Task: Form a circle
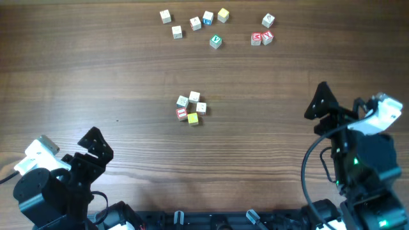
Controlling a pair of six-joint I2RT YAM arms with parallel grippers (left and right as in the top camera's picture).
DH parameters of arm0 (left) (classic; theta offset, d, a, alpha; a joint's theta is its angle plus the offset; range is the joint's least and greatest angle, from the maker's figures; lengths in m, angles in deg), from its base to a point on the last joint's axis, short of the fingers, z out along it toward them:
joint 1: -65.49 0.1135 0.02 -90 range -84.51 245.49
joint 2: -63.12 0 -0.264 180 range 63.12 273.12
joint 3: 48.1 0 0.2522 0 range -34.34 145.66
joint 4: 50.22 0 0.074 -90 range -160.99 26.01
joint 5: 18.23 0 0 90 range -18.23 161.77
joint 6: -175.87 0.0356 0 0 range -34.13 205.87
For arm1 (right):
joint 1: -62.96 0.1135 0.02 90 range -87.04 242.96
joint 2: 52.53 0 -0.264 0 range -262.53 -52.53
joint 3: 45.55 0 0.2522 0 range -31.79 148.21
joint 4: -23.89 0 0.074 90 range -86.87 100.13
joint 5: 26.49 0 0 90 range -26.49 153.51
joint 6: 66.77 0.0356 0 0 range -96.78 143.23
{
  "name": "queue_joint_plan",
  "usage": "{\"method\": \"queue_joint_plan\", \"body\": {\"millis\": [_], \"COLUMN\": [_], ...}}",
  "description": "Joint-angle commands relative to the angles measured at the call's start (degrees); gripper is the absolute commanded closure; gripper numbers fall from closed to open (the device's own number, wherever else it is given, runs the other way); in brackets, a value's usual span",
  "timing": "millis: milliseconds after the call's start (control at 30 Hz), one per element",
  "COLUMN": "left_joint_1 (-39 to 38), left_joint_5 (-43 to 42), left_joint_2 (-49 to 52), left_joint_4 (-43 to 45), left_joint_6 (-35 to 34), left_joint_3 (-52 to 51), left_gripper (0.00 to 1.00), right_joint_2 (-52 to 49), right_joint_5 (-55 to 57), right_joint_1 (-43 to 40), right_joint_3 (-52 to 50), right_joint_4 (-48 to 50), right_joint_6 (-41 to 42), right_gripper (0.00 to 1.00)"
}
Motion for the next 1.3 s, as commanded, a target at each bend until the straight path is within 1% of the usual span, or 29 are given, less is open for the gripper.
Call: {"method": "queue_joint_plan", "body": {"millis": [0, 100, 133, 233, 367, 533, 633, 700, 767, 867, 933, 1033, 1100, 1133, 1267], "left_joint_1": [0.04, 0.04, 0.04, 0.04, 0.04, 0.04, 0.04, 0.04, 0.04, 0.04, 0.04, 0.04, 0.04, 0.04, 0.04], "left_joint_5": [-0.66, -0.66, -0.66, -0.66, -0.66, -0.68, -0.66, -0.66, -0.66, -0.66, -0.66, -0.66, -0.68, -0.66, -0.66], "left_joint_2": [0.31, 0.31, 0.31, 0.31, 0.31, 0.31, 0.31, 0.31, 0.31, 0.31, 0.31, 0.31, 0.31, 0.31, 0.31], "left_joint_4": [0.02, 0.04, 0.04, 0.04, 0.04, 0.04, 0.04, 0.04, 0.04, 0.04, 0.04, 0.04, 0.04, 0.02, 0.04], "left_joint_6": [0.92, 0.92, 0.92, 0.92, 0.92, 0.92, 0.92, 0.92, 0.92, 0.92, 0.92, 0.92, 0.92, 0.92, 0.92], "left_joint_3": [-0.17, -0.17, -0.17, -0.17, -0.17, -0.17, -0.17, -0.17, -0.17, -0.17, -0.17, -0.17, -0.17, -0.17, -0.17], "left_gripper": [0.00, 0.00, 0.00, 0.00, 0.00, 0.00, 0.00, 0.00, 0.00, 0.00, 0.00, 0.00, 0.00, 0.00, 0.00], "right_joint_2": [10.69, 18.43, 21.73, 25.49, 29.75, 29.66, 29.66, 29.68, 29.70, 29.70, 29.70, 29.70, 29.70, 29.70, 29.73], "right_joint_5": [-12.76, -18.73, -22.43, -27.56, -28.20, -27.96, -28.02, -29.24, -29.62, -29.46, -29.18, -26.21, -22.80, -22.32, -22.77], "right_joint_1": [-5.33, -9.16, -11.02, -14.29, -16.20, -16.22, -16.57, -17.07, -17.25, -17.29, -17.29, -17.29, -17.29, -17.29, -17.22], "right_joint_3": [-10.78, -16.65, -18.84, -20.92, -24.50, -30.51, -37.51, -42.60, -43.08, -43.10, -43.10, -43.12, -43.12, -43.12, -43.12], "right_joint_4": [12.59, 23.06, 27.56, 30.77, 33.55, 40.52, 47.58, 54.23, 53.16, 50.18, 43.91, 34.18, 24.59, 22.60, 22.53], "right_joint_6": [-4.63, -7.87, -9.31, -9.27, -9.16, -9.29, -9.11, -8.63, -8.90, -12.50, -15.02, -14.82, -14.80, -15.93, -18.49], "right_gripper": [0.00, 0.00, 0.00, 0.00, 0.00, 0.00, 0.00, 0.00, 0.00, 0.00, 0.00, 0.00, 0.00, 0.00, 0.00]}}
